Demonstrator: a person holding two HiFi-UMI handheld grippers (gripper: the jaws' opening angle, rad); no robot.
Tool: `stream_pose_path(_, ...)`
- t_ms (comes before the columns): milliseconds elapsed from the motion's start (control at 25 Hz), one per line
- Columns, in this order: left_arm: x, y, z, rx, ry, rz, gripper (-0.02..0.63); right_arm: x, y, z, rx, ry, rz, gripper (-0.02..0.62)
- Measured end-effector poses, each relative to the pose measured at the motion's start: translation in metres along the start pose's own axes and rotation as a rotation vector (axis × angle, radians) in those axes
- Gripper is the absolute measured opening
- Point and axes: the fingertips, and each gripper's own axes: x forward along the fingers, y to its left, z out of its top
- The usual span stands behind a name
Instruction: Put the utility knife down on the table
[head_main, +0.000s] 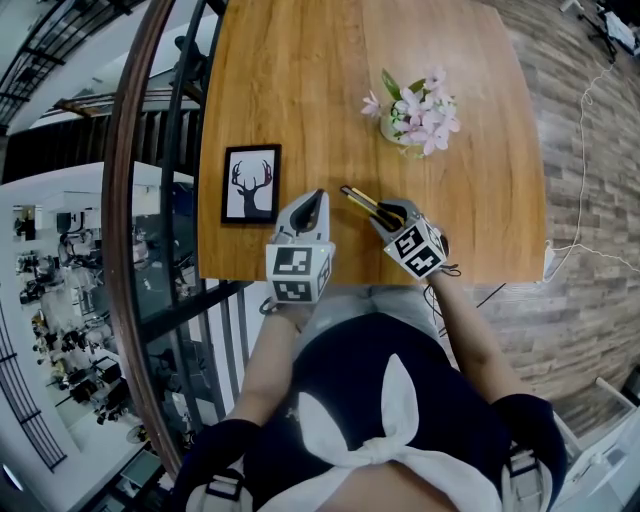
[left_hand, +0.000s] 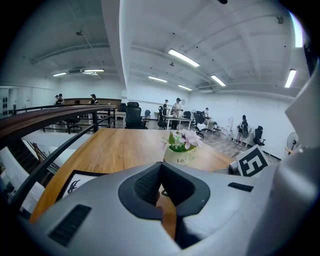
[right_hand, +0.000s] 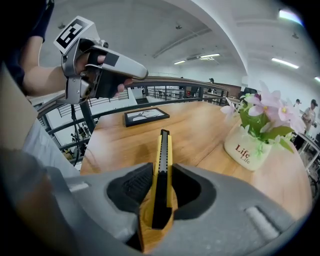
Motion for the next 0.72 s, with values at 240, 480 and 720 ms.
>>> stream_pose_path(240, 0.001, -0.001, -0.004, -0.004, 0.010, -0.010, 0.009, 0.009, 0.000, -0.012, 0.003, 0.030, -0.001, 0.120)
stream_pose_path(480, 0.001, -0.003, -0.005, 0.000, 0.011, -0.022, 0.009, 0.012, 0.002, -0.025, 0.013, 0.068, -0.002, 0.120)
stream_pose_path(720, -0.002, -0.004, -0.006, -0.001, 0.013, -0.027, 0.009, 0.012, 0.007, -0.029, 0.006, 0.088, 0.004, 0.120)
